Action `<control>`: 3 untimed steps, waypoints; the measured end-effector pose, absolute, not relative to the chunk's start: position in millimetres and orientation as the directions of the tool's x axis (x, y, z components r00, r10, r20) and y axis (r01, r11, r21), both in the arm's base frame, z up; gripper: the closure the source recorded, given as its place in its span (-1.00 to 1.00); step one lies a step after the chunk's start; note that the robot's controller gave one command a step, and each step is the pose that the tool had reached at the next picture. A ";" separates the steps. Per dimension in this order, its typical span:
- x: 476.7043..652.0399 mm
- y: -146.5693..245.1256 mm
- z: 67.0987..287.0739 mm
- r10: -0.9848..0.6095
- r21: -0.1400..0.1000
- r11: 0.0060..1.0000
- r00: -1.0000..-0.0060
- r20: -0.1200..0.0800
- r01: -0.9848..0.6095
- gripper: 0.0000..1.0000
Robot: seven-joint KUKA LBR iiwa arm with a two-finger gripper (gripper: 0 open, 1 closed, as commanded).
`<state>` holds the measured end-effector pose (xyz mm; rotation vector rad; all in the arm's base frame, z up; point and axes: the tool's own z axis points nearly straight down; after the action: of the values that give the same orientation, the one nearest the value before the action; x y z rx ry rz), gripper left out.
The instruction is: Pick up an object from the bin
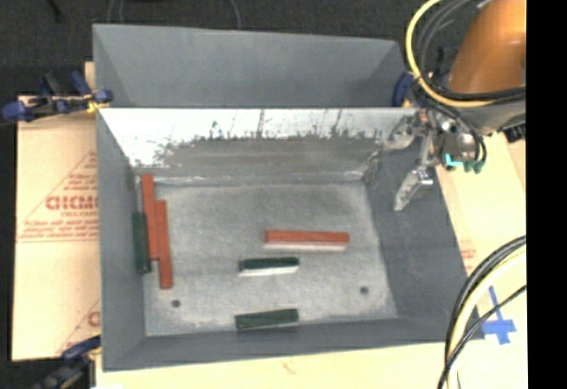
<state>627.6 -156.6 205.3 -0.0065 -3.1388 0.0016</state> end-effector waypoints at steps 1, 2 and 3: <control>629.1 -156.0 210.6 0.001 -0.003 1.000 -1.000 -0.005 0.001 -1.00; 630.2 -109.6 131.4 -0.032 -0.003 0.999 -0.999 -0.009 -0.032 -1.00; 619.2 -84.8 124.4 -0.008 0.002 1.000 -1.000 0.002 -0.008 -1.00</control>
Offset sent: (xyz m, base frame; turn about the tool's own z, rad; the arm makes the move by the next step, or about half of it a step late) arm 0.0011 0.0844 -0.1353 -0.0621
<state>619.2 -84.8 124.4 0.0132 -3.1400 -0.0026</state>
